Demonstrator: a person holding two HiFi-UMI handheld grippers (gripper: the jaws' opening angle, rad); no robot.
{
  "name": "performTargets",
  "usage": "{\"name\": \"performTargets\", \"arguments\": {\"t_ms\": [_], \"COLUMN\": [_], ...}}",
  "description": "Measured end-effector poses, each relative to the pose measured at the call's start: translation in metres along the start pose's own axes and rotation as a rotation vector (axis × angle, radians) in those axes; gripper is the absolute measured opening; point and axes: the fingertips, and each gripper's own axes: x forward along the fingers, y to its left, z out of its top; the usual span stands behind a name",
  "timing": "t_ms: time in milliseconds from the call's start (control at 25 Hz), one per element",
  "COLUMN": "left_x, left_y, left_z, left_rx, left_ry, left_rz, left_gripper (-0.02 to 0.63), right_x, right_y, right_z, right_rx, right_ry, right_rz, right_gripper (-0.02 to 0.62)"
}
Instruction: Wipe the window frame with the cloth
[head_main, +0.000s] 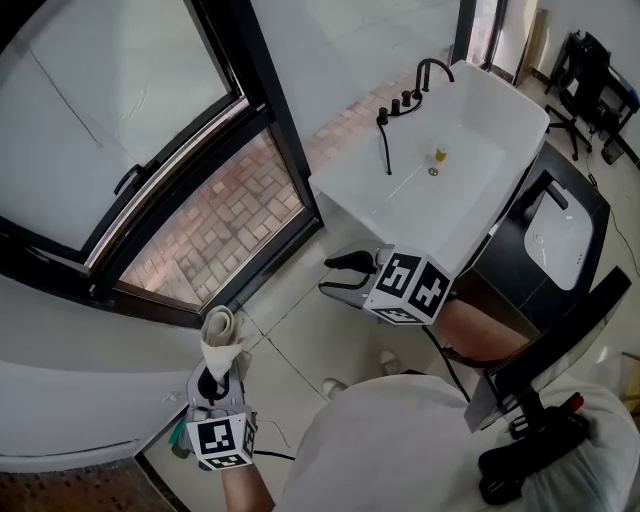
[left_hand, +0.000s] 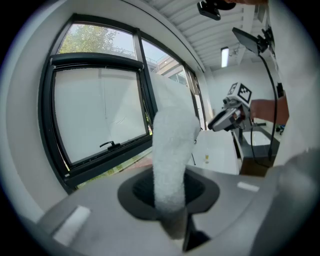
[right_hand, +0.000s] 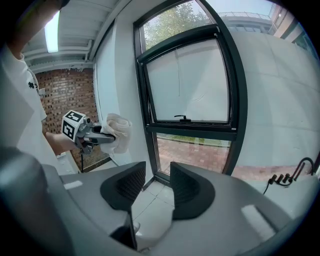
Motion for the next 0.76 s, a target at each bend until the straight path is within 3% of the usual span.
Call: {"name": "performTargets", "arguments": {"t_ms": [760], "left_x": [-0.023], "left_y": [-0.005], "left_z": [-0.010], "left_rx": [-0.010], "left_ry": [0.011], "left_rz": [0.016], "left_gripper": [0.092], "right_x": [0.000], "right_y": [0.020], "right_z": [-0.002], "right_rx": [-0.020], "right_ry": [0.006], "right_rz": [0.019], "right_gripper": [0.155]}}
